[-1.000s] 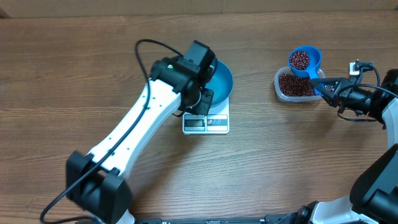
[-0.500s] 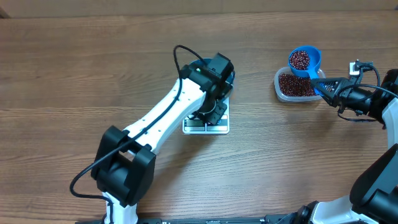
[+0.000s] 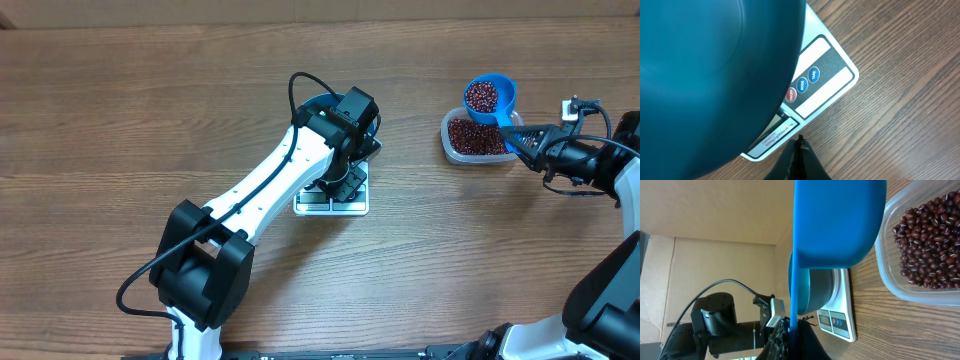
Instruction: Scoop item into bowl and weigh 150g on scale
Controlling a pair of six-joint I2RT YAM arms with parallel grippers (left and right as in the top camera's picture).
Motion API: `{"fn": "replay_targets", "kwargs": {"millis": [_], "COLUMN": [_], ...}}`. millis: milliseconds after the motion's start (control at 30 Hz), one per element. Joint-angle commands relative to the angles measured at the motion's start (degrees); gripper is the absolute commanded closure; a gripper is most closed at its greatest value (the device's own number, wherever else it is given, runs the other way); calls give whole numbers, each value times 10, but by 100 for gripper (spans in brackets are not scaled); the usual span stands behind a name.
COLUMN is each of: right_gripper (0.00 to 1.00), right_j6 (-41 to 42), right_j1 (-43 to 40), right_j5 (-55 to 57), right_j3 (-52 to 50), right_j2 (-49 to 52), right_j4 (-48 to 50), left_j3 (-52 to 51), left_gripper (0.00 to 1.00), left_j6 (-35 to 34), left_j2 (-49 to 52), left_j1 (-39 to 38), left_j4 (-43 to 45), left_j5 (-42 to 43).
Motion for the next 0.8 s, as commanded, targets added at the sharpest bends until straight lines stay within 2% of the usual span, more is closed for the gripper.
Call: {"fn": "replay_targets", "kwargs": {"millis": [0, 467, 767], "right_gripper": [96, 96, 96], "right_j6": [-9, -9, -9], "right_j1": [-2, -2, -2], "right_j5": [-27, -26, -26], "right_j3": [7, 7, 7], "right_j2": [3, 3, 3], "right_j4": [3, 3, 3], "left_j3": [-2, -64, -70], "left_gripper": [96, 96, 96], "left_j6": [28, 28, 40], "left_j2": [9, 9, 9], "left_j1": [-3, -7, -14], "left_j4": [5, 62, 89], "left_j5": [3, 7, 7]}}
